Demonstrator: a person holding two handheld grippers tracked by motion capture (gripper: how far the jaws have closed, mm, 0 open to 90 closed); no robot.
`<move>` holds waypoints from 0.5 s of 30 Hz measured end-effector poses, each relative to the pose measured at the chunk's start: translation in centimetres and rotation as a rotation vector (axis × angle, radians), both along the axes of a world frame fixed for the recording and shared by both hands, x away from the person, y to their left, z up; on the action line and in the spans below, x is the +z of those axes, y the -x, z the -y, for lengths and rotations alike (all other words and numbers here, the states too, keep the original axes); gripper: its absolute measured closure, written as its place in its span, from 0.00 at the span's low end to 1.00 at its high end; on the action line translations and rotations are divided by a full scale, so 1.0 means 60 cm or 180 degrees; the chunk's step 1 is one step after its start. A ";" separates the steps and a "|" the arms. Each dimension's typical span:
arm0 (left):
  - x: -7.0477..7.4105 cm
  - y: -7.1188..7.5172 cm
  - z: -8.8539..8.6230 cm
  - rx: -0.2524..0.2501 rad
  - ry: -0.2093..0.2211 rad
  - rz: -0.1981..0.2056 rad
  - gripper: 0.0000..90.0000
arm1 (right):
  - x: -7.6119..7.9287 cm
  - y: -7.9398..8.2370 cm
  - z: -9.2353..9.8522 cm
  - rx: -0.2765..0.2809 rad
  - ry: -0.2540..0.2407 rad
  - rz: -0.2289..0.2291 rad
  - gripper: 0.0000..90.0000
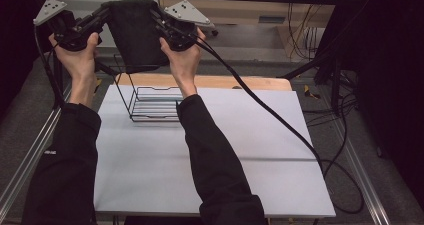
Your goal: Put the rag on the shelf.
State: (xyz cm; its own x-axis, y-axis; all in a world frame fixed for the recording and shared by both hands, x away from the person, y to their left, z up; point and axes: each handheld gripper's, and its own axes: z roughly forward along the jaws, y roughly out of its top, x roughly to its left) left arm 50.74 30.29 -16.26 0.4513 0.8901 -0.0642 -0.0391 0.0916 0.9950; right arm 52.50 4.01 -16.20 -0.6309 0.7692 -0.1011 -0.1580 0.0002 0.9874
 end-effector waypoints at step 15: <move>-0.036 0.008 -0.001 -0.0058 -0.0141 -0.0100 0.90 | -0.033 0.008 0.004 0.0009 0.0227 -0.0140 0.88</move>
